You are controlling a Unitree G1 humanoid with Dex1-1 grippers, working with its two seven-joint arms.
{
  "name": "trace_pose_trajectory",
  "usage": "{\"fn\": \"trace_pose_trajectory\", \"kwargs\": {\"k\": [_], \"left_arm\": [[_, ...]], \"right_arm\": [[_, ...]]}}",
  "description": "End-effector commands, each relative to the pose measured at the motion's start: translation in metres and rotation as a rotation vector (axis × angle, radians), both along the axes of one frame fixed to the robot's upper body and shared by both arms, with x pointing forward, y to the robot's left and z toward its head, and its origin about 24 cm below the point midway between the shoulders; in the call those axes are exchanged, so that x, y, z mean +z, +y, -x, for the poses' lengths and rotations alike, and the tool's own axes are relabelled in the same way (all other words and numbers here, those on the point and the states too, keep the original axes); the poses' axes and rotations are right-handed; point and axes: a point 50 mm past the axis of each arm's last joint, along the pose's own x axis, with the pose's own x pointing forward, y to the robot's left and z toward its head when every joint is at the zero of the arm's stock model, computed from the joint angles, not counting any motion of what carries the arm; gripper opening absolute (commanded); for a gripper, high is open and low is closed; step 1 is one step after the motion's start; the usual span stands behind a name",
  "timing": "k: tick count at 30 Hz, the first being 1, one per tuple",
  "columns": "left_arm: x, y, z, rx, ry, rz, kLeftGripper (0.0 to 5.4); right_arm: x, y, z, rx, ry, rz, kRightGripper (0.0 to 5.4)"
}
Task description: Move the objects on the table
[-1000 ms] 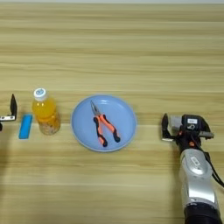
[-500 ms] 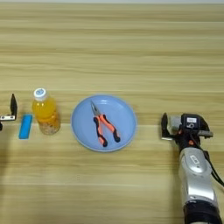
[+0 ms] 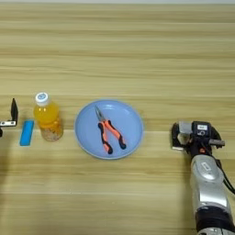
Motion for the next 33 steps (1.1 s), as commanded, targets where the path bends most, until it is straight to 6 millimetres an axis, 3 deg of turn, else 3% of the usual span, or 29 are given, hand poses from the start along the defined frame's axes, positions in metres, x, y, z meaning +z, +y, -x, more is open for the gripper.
{"fn": "trace_pose_trajectory", "kwargs": {"k": [1,17,33], "left_arm": [[0.002,0.001,-0.003,-0.006,0.001,-0.013,5.4],[0.002,0.002,-0.002,-0.007,-0.001,-0.014,5.4],[0.003,0.002,-0.002,-0.007,-0.003,-0.015,5.4]], "right_arm": [[-0.001,-0.002,-0.004,0.003,0.025,-0.01,5.38],[-0.013,-0.002,-0.003,0.02,0.117,-0.049,5.38],[-0.021,0.005,0.004,0.054,0.186,-0.032,3.49]]}}
